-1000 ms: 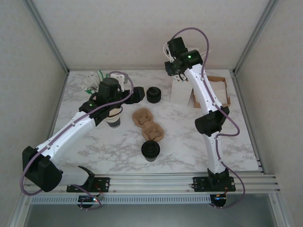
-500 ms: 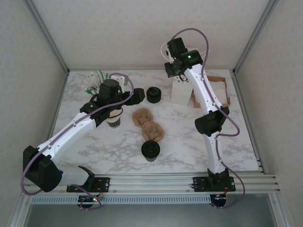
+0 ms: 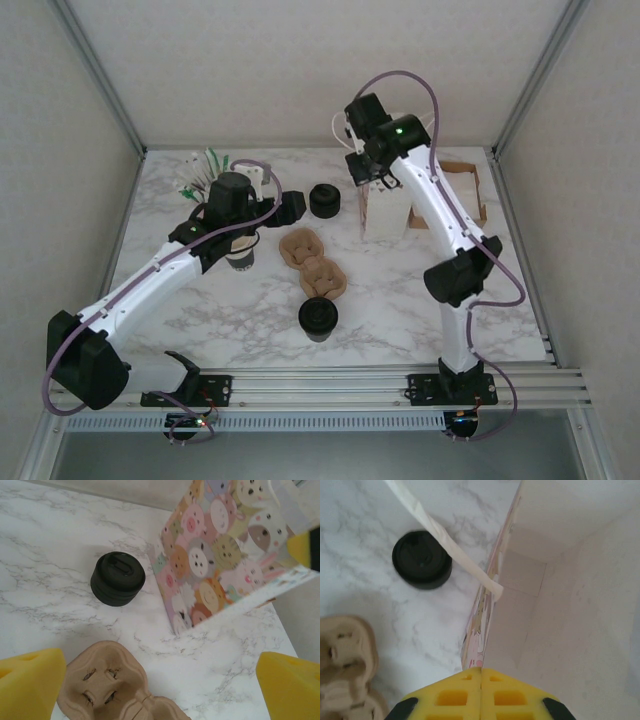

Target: Pack the takeout coffee

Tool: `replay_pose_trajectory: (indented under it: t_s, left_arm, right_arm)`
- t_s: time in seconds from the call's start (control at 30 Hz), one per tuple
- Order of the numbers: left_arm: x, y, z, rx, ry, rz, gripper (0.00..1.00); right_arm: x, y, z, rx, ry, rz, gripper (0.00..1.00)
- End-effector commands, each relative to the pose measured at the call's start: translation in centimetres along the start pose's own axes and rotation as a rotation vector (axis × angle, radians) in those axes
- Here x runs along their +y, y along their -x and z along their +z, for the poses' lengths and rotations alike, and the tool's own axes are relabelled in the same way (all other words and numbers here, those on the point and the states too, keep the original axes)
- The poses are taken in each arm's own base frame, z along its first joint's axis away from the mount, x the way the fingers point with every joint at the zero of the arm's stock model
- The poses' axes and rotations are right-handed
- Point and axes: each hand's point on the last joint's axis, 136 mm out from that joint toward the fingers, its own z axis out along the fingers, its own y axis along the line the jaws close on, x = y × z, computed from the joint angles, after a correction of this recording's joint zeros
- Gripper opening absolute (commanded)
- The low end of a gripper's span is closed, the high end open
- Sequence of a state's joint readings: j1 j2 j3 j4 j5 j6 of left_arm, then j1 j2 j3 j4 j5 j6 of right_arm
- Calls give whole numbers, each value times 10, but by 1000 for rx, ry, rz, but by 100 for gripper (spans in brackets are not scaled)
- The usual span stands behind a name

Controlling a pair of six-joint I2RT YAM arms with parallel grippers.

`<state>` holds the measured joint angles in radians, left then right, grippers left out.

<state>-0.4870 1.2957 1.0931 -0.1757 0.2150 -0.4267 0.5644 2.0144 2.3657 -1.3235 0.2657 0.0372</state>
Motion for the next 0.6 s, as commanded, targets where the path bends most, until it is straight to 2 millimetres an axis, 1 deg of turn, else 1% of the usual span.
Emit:
replay_pose_trajectory:
  t_s: [0.0,0.1,0.27,0.33,0.37,0.47,0.57]
  left_arm:
    - [-6,7,-3,-29,-39,-14,97]
    - [-7,4,3,-16,-50,-18,97]
    - [-8,0,10,3,-66,-28,97]
    - [-8,-1,12,6,-69,-31,97]
    - [-8,-2,14,9,-71,-32,97]
    - [-9,-4,15,17,-77,-37,97]
    - [-9,-5,15,16,-79,-40,97]
  right_arm:
    - [-2,-19,-36,-19,0,-4,7]
    - [3,-38,-50,-11,23,-7,8]
    - [8,-77,-63,26,55,-9,9]
    - [10,-88,-68,28,71,-6,11]
    - [10,-92,-71,28,78,-7,15]
    - [10,-97,-75,29,86,2,24]
    - [14,-96,-78,22,112,9,28]
